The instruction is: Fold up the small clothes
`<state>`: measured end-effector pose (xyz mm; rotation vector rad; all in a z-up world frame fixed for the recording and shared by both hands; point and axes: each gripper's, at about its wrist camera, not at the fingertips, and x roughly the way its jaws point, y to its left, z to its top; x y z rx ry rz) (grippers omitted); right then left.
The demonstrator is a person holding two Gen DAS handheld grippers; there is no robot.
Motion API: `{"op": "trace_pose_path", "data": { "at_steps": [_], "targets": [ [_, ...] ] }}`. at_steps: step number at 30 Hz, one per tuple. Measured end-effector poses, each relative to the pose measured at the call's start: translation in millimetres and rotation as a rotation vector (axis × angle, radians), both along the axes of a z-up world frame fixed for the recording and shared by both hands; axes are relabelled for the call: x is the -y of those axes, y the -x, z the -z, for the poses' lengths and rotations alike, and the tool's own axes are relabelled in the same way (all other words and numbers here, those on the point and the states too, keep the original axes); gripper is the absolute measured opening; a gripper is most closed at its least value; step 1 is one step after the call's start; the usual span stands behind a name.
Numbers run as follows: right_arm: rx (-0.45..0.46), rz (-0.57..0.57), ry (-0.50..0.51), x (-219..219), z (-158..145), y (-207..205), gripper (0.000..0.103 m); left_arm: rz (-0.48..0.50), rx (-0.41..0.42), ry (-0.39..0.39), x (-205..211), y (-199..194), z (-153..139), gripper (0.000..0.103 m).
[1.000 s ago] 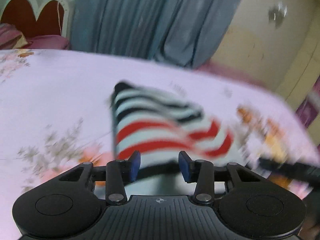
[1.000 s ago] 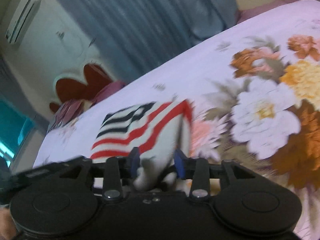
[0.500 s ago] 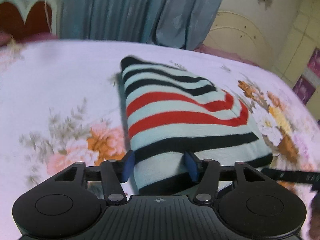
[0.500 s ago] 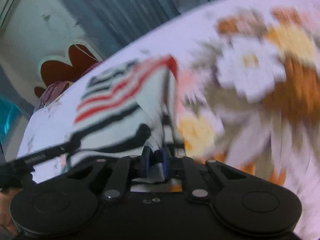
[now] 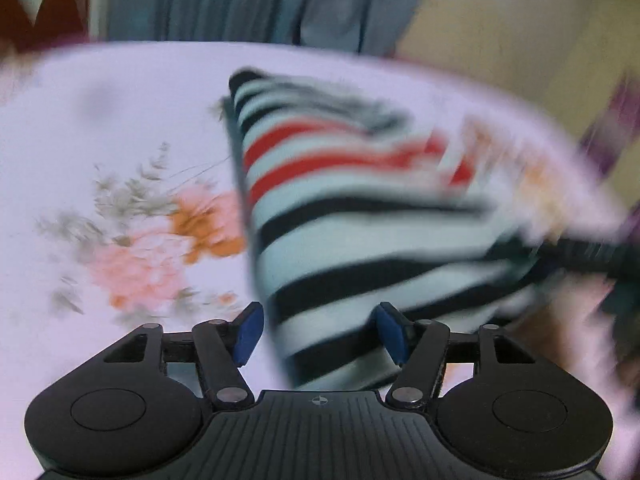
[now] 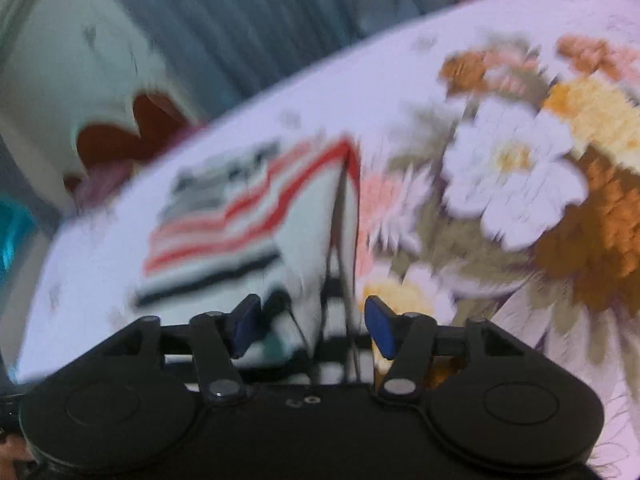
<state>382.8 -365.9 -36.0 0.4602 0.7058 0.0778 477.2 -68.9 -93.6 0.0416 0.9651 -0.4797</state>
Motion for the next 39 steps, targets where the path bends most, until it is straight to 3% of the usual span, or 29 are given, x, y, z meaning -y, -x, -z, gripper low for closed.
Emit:
{"op": "trace_pose_path", "data": {
  "at_steps": [2,5,7,8,10,11,12,14,15,17,20,24,26,27,28,29,30,33,34,36,38,39],
  "targets": [
    [0.049,0.015,0.064,-7,-3,6,0.044,-0.004,0.007,0.012,-3,3,-7,0.066],
    [0.183,0.006,0.134,-22,-26,31,0.031,0.012,0.121,0.078,0,20,-42,0.066],
    [0.245,-0.067,0.185,-36,-36,43,0.008,0.036,0.152,0.140,14,29,-54,0.066],
    [0.242,-0.119,0.210,-45,-37,45,0.005,0.057,0.164,0.134,27,32,-54,0.066],
    [0.199,-0.167,0.244,-56,-30,42,0.006,0.067,0.122,0.085,47,30,-41,0.066],
    [0.168,-0.182,0.263,-59,-23,41,0.006,0.071,0.059,0.044,57,27,-26,0.066],
    [0.096,-0.201,0.301,-62,-11,35,0.002,0.095,0.024,-0.012,66,28,-12,0.066],
    [0.048,-0.206,0.369,-64,4,31,0.000,0.143,0.109,-0.096,76,43,-10,0.066],
    [0.060,-0.203,0.360,-61,1,33,0.000,0.148,0.120,-0.063,74,49,-16,0.066],
    [0.126,-0.208,0.347,-58,-15,46,0.010,0.125,0.177,0.032,61,61,-34,0.066],
    [0.205,-0.266,0.352,-60,-24,57,0.013,0.087,0.197,0.056,57,55,-39,0.066],
    [0.210,-0.358,0.438,-68,-16,55,0.011,0.085,0.182,0.011,56,47,-32,0.066],
    [0.240,-0.383,0.435,-70,-18,58,0.011,0.059,0.151,0.068,56,39,-31,0.066],
    [0.233,-0.405,0.456,-73,-15,58,0.006,0.067,0.154,0.053,61,36,-28,0.066],
    [0.202,-0.410,0.520,-77,-10,56,0.006,0.109,0.146,-0.040,74,33,-19,0.066],
    [0.154,-0.372,0.616,-79,0,51,0.002,0.156,0.156,-0.121,84,37,-11,0.066],
    [0.108,-0.315,0.668,-73,7,43,0.000,0.187,0.191,-0.150,87,44,-9,0.066],
    [0.118,-0.277,0.523,-54,-3,44,0.000,0.173,0.215,-0.051,72,57,-20,0.066],
    [0.150,-0.283,0.527,-56,-8,50,0.005,0.167,0.225,-0.050,69,59,-21,0.066],
    [0.206,-0.290,0.505,-64,-17,58,0.011,0.170,0.217,-0.128,70,60,-10,0.066],
    [0.202,-0.320,0.469,-68,-14,55,0.008,0.194,0.235,-0.132,63,63,-1,0.066],
    [0.140,-0.302,0.508,-68,-5,46,0.001,0.204,0.237,-0.131,61,64,-1,0.066]
  ]
}}
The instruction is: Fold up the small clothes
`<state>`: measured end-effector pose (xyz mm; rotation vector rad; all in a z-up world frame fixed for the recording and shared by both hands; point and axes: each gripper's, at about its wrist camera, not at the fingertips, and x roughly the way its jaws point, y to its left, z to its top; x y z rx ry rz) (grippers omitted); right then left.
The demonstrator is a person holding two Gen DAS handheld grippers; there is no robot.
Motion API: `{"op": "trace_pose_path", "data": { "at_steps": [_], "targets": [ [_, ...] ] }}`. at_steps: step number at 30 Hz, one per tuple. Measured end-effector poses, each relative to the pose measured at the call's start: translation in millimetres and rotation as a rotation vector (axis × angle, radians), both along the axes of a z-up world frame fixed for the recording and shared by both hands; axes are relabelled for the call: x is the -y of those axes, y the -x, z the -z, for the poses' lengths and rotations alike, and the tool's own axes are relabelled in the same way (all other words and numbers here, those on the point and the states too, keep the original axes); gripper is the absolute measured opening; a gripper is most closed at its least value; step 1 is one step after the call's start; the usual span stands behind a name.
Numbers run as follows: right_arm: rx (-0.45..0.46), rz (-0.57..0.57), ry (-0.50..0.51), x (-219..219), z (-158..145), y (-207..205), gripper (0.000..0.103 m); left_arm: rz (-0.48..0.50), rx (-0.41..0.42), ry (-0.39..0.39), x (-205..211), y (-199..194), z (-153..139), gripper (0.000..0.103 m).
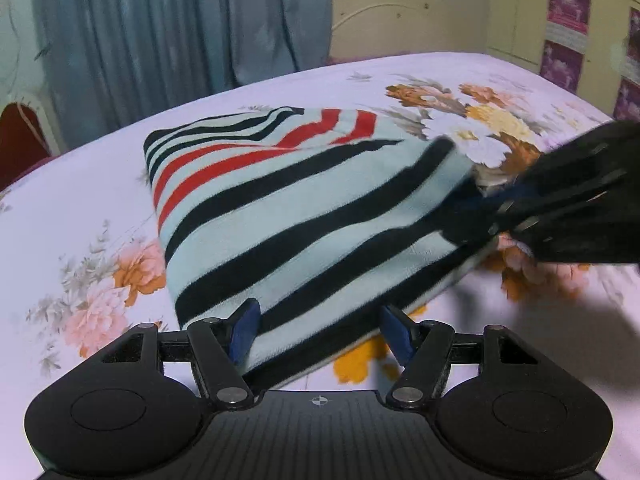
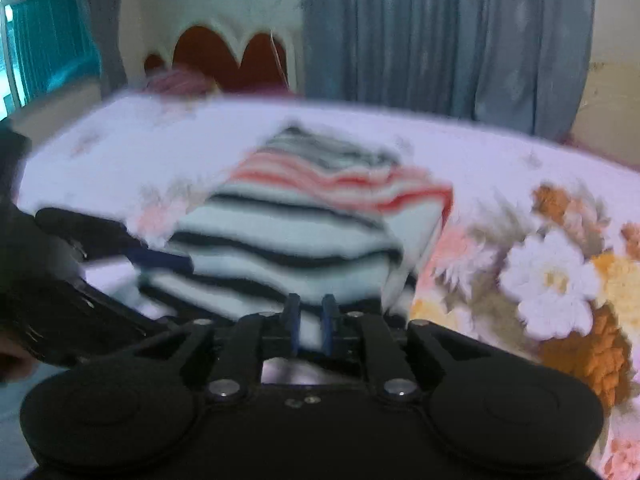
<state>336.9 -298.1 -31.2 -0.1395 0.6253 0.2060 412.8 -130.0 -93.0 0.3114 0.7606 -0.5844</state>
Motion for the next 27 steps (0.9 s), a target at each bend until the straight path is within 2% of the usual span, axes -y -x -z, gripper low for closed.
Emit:
{"op": "trace_pose_path", "data": {
  "at_steps": [1,3,5,7,10,12,15,17,18,20,21,23,24,25,26,27],
  "targets": [
    [-0.054,0.049,0.039,6,12,-9,0.000,0.009,-0.006,0.003,-2,1,-4,0.066],
    [-0.065,0.057,-0.078,25,4,-10,0.000,0.000,0.013,0.036,-9,4,-22,0.067],
    [0.040,0.053,-0.132,34,-22,1,0.020,-0.018,0.048,0.109,-17,-1,-41,0.067],
    [0.128,0.077,-0.148,38,-40,-1,0.052,-0.040,0.056,0.148,-14,-17,-49,0.067],
    [0.085,0.134,-0.201,49,-45,-42,0.046,-0.059,0.064,0.155,-3,-44,-49,0.066],
    [0.058,0.170,-0.232,56,-41,-71,0.044,-0.085,0.030,0.167,1,-64,-44,0.066],
    [-0.026,0.231,-0.332,77,-29,-106,0.044,-0.107,-0.018,0.212,0,-87,-35,0.066],
    [-0.077,0.263,-0.424,93,-18,-124,0.046,-0.109,-0.043,0.220,0,-98,-29,0.066],
    [-0.090,0.253,-0.473,98,-15,-125,0.044,-0.101,-0.063,0.214,1,-103,-27,0.066],
    [-0.083,0.219,-0.528,100,-14,-128,0.017,-0.096,-0.064,0.180,7,-107,-24,0.065],
    [-0.033,0.172,-0.496,95,-19,-127,0.011,-0.090,-0.052,0.163,10,-106,-25,0.060],
    [0.107,0.105,-0.376,80,-32,-116,0.010,-0.090,-0.032,0.124,17,-110,-23,0.058],
    [0.148,0.087,-0.344,76,-34,-114,0.010,-0.091,-0.043,0.124,17,-114,-21,0.058],
    [0.162,0.099,-0.286,73,-30,-117,0.010,-0.092,-0.062,0.120,21,-118,-17,0.058],
    [0.131,0.120,-0.216,74,-19,-130,0.010,-0.078,-0.081,0.101,25,-121,-13,0.058],
    [0.064,0.141,-0.205,77,-4,-138,0.010,-0.058,-0.072,0.071,31,-121,-11,0.059]
  ]
}}
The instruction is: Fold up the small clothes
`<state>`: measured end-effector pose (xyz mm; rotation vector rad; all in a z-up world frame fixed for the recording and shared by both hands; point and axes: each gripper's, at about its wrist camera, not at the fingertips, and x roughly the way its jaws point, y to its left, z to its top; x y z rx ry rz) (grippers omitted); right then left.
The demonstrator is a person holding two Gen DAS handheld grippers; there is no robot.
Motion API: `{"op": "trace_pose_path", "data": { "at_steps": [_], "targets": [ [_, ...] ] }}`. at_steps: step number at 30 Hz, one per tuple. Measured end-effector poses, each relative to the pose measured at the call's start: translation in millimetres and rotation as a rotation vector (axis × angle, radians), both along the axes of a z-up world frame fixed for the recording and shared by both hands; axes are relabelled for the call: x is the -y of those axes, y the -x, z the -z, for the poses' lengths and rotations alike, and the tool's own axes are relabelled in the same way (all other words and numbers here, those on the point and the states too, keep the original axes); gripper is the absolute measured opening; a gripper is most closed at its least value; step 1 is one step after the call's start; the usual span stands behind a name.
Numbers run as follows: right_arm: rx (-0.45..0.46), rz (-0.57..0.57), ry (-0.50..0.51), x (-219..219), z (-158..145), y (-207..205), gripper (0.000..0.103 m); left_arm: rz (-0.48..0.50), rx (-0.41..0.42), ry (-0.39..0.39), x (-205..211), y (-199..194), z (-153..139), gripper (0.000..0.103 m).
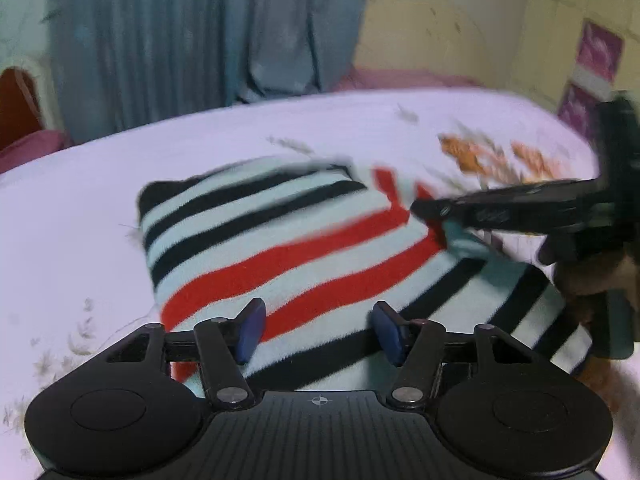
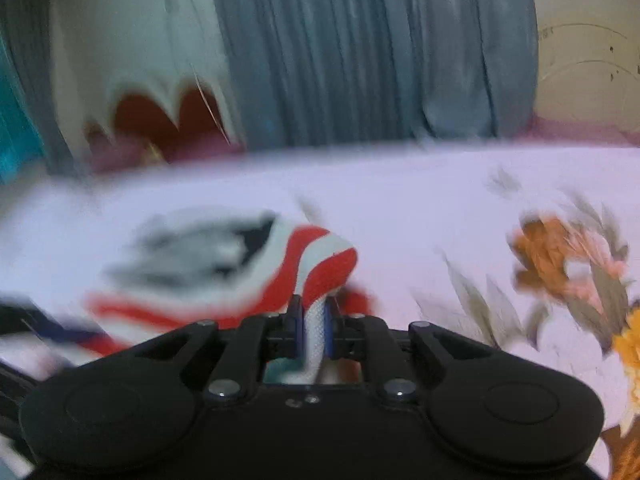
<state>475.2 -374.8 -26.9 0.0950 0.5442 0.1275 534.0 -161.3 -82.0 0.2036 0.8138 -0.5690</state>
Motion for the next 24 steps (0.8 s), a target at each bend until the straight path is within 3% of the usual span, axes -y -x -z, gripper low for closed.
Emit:
{"op": "trace_pose_path", "data": {
  "at_steps": [2,8,11,12,13,14,17,20,24],
  "targets": [
    [-0.012,0.007,-0.088,11,14,1,0.010,0.017,0.008,-0.028,6,-2,1,0.059],
    [-0.068,-0.007,-0.108,14,1,8,0.015,0.072,-0.014,-0.023,1,-8,-7,0.059],
    [-0.060,0.004,-0.161,25,-14,23,0.029,0.093,0.002,-0.032,-7,-2,-10,0.059],
    [-0.058,0.006,-0.181,28,-14,28,0.029,0.095,0.012,-0.041,-8,1,-9,0.059],
    [-0.088,-0.021,-0.202,26,-8,31,0.015,0.100,0.020,-0.051,-7,3,-7,0.059],
    [-0.120,-0.046,-0.186,21,2,31,0.019,0.107,0.025,-0.058,-7,5,-7,0.059],
    [-0.079,-0.010,-0.189,18,13,45,0.018,0.141,0.049,-0.080,-13,10,-8,0.059],
    [-0.047,0.014,-0.180,20,-2,56,0.022,0.117,0.057,-0.058,-20,14,-25,0.059],
    [0.078,-0.088,-0.109,7,-33,82,0.018,0.086,0.027,0.082,-20,30,-41,0.059]
  ]
}}
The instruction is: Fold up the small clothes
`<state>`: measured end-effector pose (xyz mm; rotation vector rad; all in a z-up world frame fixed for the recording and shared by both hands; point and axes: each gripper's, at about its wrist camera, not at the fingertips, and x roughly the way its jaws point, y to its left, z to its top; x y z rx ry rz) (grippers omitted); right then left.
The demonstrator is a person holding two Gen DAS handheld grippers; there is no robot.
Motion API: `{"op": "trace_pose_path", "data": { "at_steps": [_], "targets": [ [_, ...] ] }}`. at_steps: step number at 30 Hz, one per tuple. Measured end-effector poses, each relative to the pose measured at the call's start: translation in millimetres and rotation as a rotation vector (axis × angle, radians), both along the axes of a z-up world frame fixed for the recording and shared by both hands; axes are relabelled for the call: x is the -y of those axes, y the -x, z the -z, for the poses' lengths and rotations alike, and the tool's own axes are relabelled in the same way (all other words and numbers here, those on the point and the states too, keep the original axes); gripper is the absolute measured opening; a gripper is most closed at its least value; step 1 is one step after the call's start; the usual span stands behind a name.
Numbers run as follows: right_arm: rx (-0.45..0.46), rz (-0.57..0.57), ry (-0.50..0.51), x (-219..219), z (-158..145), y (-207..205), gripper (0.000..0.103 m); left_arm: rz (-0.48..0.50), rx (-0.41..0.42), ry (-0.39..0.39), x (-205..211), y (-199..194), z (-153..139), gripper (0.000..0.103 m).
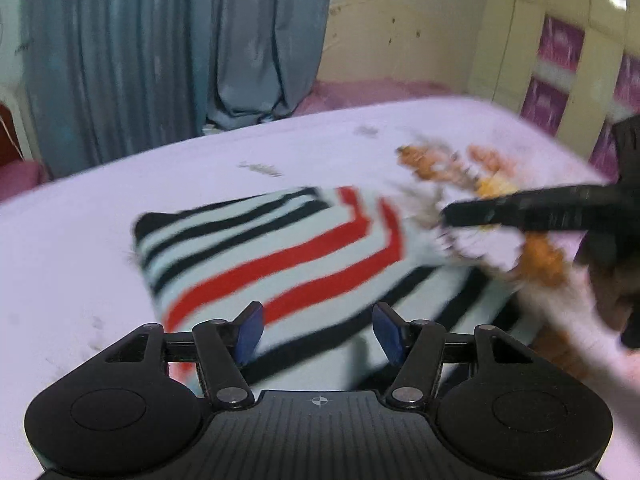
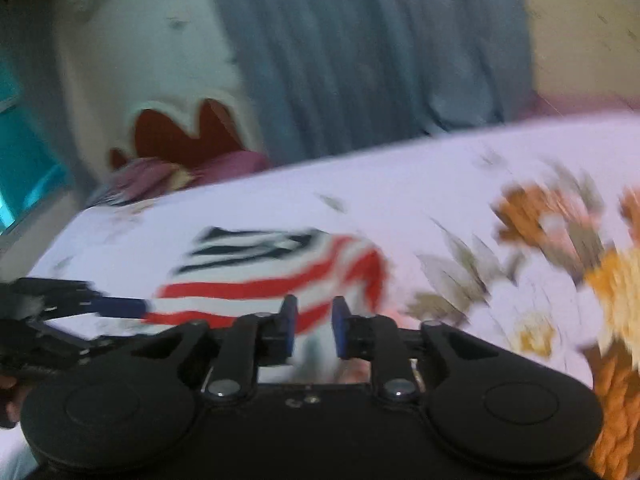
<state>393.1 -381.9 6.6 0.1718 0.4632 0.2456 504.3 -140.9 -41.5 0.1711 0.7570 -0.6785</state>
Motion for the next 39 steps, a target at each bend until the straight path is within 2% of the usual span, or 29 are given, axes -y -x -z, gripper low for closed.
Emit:
{"op": "trace_pose_path", "data": {
  "at_steps": [2,3,4,5,6,7,8,9,10,13,15,16,17,18,19,21,24,26,28,29,31,32,33,34,35,36,38,39],
  "targets": [
    [-0.018,-0.099,0.118,-18,5,6,0.012,0.025,-0.020,-0.013,11,13,12,0.059],
    [-0.063,-0.115,0.208,-28,16,4,0.011,0.032,-0.035,-0.068,16,16,25,0.059],
    [-0.124,-0.096,0.316,-34,33,0,0.011,0.047,0.000,-0.092,19,24,33,0.059],
    [-0.098,-0.089,0.339,-32,39,3,0.011,0.047,0.020,-0.105,21,29,33,0.059],
    [-0.122,-0.081,0.289,-28,35,-1,0.011,0.042,0.017,-0.107,22,28,27,0.059],
    [-0.136,-0.072,0.251,-25,26,-5,0.016,0.031,0.028,-0.075,20,26,18,0.059],
    [-0.085,-0.057,0.232,-24,13,-6,0.021,0.013,0.060,-0.025,16,21,8,0.059],
    [-0.019,-0.046,0.217,-23,2,-10,0.026,-0.012,0.075,-0.017,15,12,3,0.059],
    [0.002,-0.045,0.205,-25,-3,-17,0.023,-0.044,0.080,-0.037,16,-3,-1,0.059],
    [-0.013,-0.042,0.219,-39,-18,-73,0.018,-0.122,0.077,-0.041,15,-46,-2,0.059],
    [-0.038,-0.057,0.232,-50,-19,-101,0.017,-0.172,0.032,-0.027,10,-71,6,0.059],
    [-0.058,-0.074,0.248,-55,-15,-112,0.012,-0.179,-0.018,-0.034,8,-82,17,0.059],
    [-0.113,-0.071,0.290,-60,-7,-120,0.012,-0.178,-0.083,-0.066,9,-91,31,0.059],
    [-0.208,-0.062,0.347,-63,11,-132,0.017,-0.175,-0.100,-0.074,9,-94,44,0.059],
    [-0.175,-0.068,0.325,-60,17,-130,0.017,-0.173,-0.081,-0.049,5,-92,46,0.060],
    [-0.202,-0.048,0.286,-54,13,-131,0.017,-0.174,-0.076,-0.045,3,-88,40,0.060],
    [-0.188,-0.058,0.337,-58,13,-126,0.018,-0.151,0.025,-0.025,0,-80,24,0.060],
    [-0.184,-0.057,0.346,-60,12,-120,0.020,-0.181,0.021,-0.042,-7,-100,23,0.060],
    [-0.142,-0.033,0.343,-62,2,-120,0.020,-0.209,0.004,-0.030,-16,-120,27,0.060],
    [-0.105,-0.019,0.336,-62,-4,-123,0.020,-0.213,-0.009,-0.016,-20,-131,30,0.060],
    [-0.090,-0.014,0.308,-60,-12,-137,0.018,-0.200,-0.037,-0.008,-15,-152,44,0.060],
    [-0.117,-0.016,0.309,-60,-7,-150,0.017,-0.187,-0.087,-0.002,-12,-162,55,0.060],
    [-0.190,0.005,0.353,-61,3,-165,0.017,-0.182,-0.110,0.009,-11,-168,61,0.070],
    [-0.264,0.027,0.411,-62,16,-178,0.020,-0.163,-0.131,0.019,-10,-172,61,0.071],
    [-0.240,0.028,0.409,-60,18,-178,0.019,-0.165,-0.125,0.017,-9,-175,54,0.067],
    [-0.245,0.036,0.399,-60,15,-177,0.019,-0.142,-0.078,0.041,-11,-169,46,0.060],
    [-0.184,0.056,0.369,-59,5,-168,0.021,-0.098,-0.045,0.124,-16,-158,38,0.059],
    [-0.136,0.057,0.341,-61,1,-163,0.024,-0.081,-0.073,0.118,-14,-161,43,0.059]
  ]
}}
